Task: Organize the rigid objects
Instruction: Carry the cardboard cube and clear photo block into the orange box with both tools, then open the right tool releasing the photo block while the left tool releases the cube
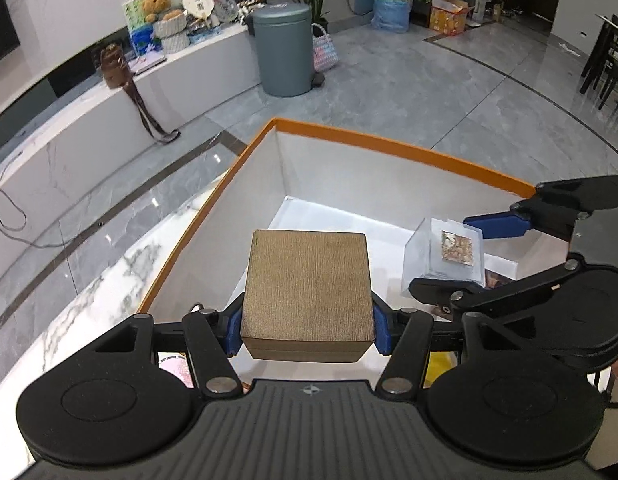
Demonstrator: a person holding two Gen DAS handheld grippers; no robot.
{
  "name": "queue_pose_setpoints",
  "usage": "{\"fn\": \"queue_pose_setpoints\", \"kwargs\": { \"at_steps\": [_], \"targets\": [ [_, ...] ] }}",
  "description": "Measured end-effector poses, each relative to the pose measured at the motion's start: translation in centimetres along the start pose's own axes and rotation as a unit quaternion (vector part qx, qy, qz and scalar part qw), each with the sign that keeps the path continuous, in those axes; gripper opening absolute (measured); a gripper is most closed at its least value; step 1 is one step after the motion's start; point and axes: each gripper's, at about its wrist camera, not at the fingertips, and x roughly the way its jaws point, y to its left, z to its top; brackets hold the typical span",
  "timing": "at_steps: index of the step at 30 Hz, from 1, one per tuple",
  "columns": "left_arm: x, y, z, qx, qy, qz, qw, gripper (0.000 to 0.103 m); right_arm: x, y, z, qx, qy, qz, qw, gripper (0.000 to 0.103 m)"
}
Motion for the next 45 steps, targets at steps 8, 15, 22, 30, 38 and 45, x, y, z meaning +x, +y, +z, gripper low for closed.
{"fn": "queue_pose_setpoints", "kwargs": {
  "at_steps": [8,15,22,30,38,45],
  "targets": [
    [1.9,1.2,0.3,0.000,0.022,0.009,0.9997,0.067,1.6,0.3,0.2,0.003,0.016,0.006,1.000,0.063],
    [3.4,1.6,0.9,0.044,0.054,0.034,0.9970,0.067,2.6,1.8,0.5,-0.008,0.024,0.023,0.999,0.063],
    [5.2,1.3,1.0,0.083,0.079,0.029,0.9930,0.067,3.9,4.3,0.5,-0.039,0.045,0.047,0.997,0.063],
    [6.8,1.2,0.9,0.107,0.096,0.023,0.9894,0.067,5.5,5.3,0.6,-0.043,0.070,0.040,0.996,0.063],
    [7.7,1.1,0.8,0.109,0.107,0.013,0.9881,0.068,6.7,4.9,0.8,-0.038,0.095,0.042,0.994,0.063],
    [6.8,0.8,1.0,0.117,0.098,0.019,0.9880,0.073,7.1,4.7,1.3,-0.036,0.098,0.035,0.994,0.067]
  ]
}}
